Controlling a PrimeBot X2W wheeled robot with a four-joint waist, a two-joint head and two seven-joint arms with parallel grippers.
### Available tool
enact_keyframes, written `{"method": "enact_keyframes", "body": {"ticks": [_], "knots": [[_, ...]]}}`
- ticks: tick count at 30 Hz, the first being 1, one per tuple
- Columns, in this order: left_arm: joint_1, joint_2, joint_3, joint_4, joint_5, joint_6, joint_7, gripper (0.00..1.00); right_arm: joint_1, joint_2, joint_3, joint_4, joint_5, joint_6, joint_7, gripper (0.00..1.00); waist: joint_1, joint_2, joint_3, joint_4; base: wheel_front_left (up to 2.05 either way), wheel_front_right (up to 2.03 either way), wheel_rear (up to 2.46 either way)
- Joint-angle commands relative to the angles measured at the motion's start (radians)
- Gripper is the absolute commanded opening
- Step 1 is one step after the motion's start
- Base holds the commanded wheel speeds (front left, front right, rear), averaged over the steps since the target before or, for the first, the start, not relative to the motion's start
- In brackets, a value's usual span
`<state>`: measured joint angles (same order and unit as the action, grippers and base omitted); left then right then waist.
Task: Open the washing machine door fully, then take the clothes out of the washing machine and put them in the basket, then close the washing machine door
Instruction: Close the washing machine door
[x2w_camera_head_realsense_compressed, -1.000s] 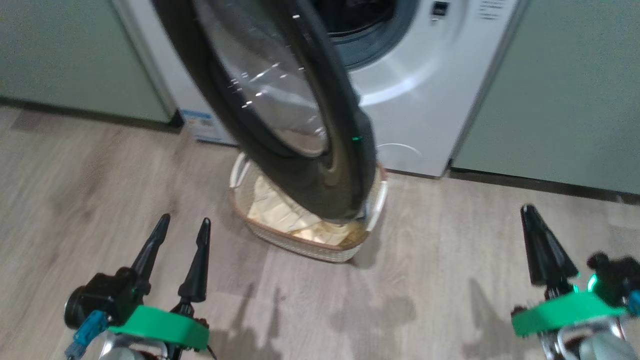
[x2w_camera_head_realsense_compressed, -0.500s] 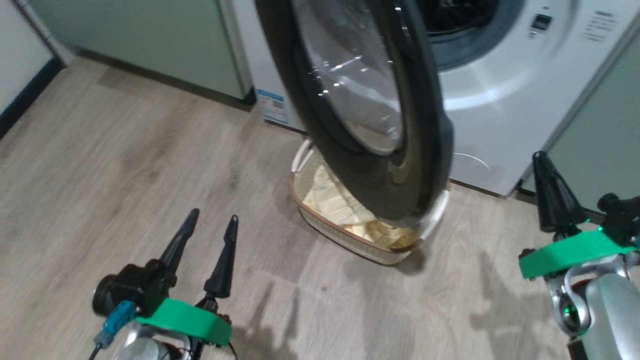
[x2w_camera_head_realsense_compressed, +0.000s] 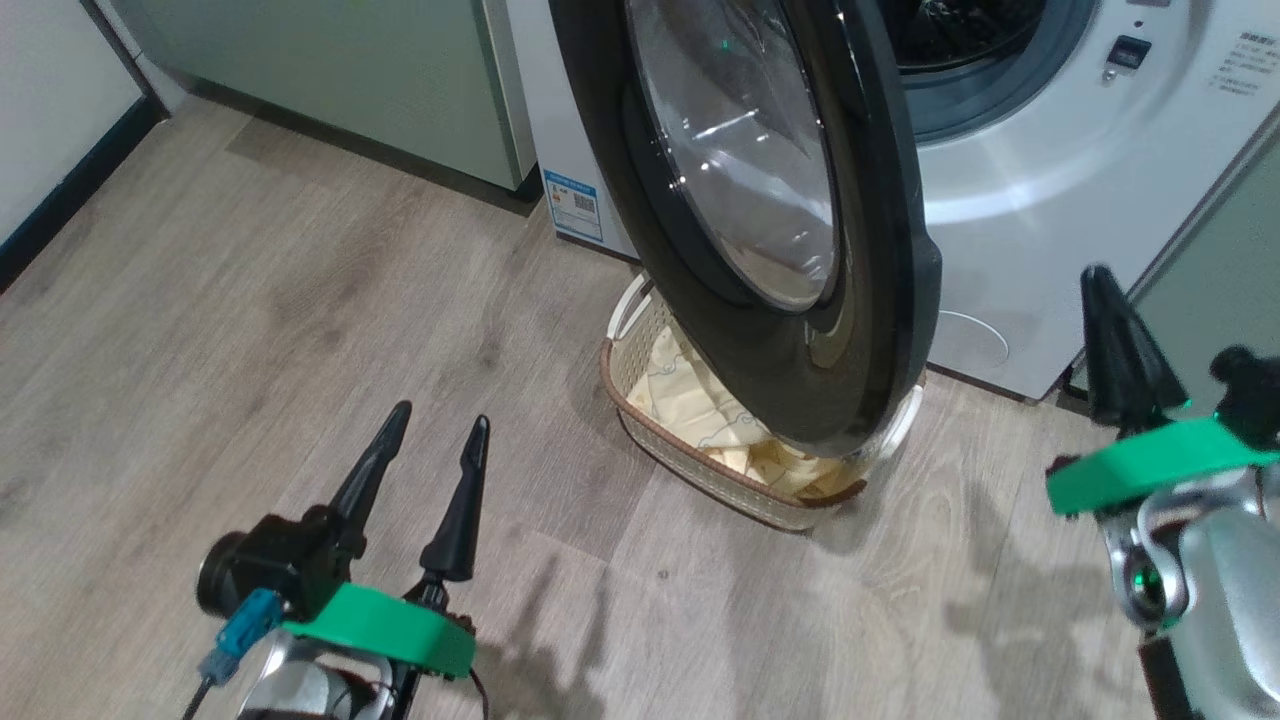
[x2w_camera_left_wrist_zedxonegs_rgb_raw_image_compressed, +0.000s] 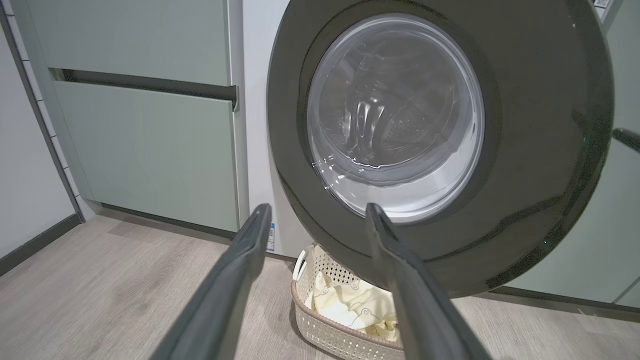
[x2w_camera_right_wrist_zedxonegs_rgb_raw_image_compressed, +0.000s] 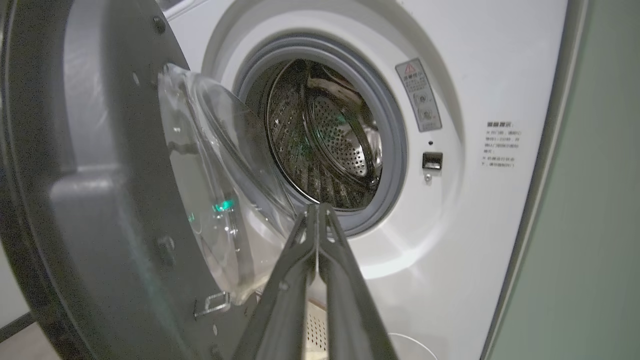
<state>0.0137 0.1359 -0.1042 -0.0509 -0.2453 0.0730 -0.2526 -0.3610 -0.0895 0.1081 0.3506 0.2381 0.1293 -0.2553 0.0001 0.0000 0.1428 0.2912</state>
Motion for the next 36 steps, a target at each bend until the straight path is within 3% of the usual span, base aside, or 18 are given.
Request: {"method": "enact_keyframes", "body": {"ticks": [1,4,9,13,17,21,25,36], "knots": [[-0.049,-0.002,0.034,-0.031,0.012,-0.001,-0.009,1.00,-0.067,0.006,0.024,-0.051,0.007,0.001,-0.006,0.00,-0.0001,0.0000,0.001,-0.002,0.00,0.00,0.00],[-0.049,-0.005,0.036,-0.030,0.014,-0.003,-0.009,1.00,-0.087,0.008,0.025,-0.092,0.007,0.001,-0.006,0.00,-0.0001,0.0000,0.001,-0.003,0.00,0.00,0.00],[-0.049,-0.008,0.039,-0.028,0.022,-0.008,-0.009,1.00,-0.126,0.018,0.041,-0.268,-0.001,0.001,-0.006,0.00,-0.0001,0.0000,-0.004,-0.005,0.00,0.00,0.00],[-0.045,-0.011,0.045,-0.030,0.027,-0.009,-0.009,1.00,-0.139,0.023,0.108,-0.418,-0.007,0.001,-0.006,0.00,-0.0001,0.0000,-0.012,-0.007,0.00,0.00,0.00],[-0.038,-0.012,0.048,-0.031,0.032,-0.012,-0.009,1.00,-0.120,0.024,0.208,-0.479,-0.002,0.001,-0.006,0.00,-0.0001,0.0000,-0.022,-0.008,0.00,0.00,0.00],[-0.029,-0.010,0.051,-0.028,0.042,-0.011,-0.009,1.00,-0.077,0.003,0.346,-0.433,0.037,0.001,0.026,0.00,-0.0001,0.0000,-0.030,-0.007,0.00,0.00,0.00],[-0.025,-0.011,0.051,-0.028,0.046,-0.010,-0.009,1.00,-0.054,-0.010,0.418,-0.377,0.068,0.001,0.057,0.00,-0.0001,0.0000,-0.032,-0.005,0.00,0.00,0.00],[-0.022,-0.015,0.043,-0.028,0.060,-0.007,-0.009,1.00,-0.076,-0.026,0.510,-0.178,0.129,0.001,0.037,0.00,-0.0001,0.0000,-0.032,-0.004,0.00,0.00,0.00]]}}
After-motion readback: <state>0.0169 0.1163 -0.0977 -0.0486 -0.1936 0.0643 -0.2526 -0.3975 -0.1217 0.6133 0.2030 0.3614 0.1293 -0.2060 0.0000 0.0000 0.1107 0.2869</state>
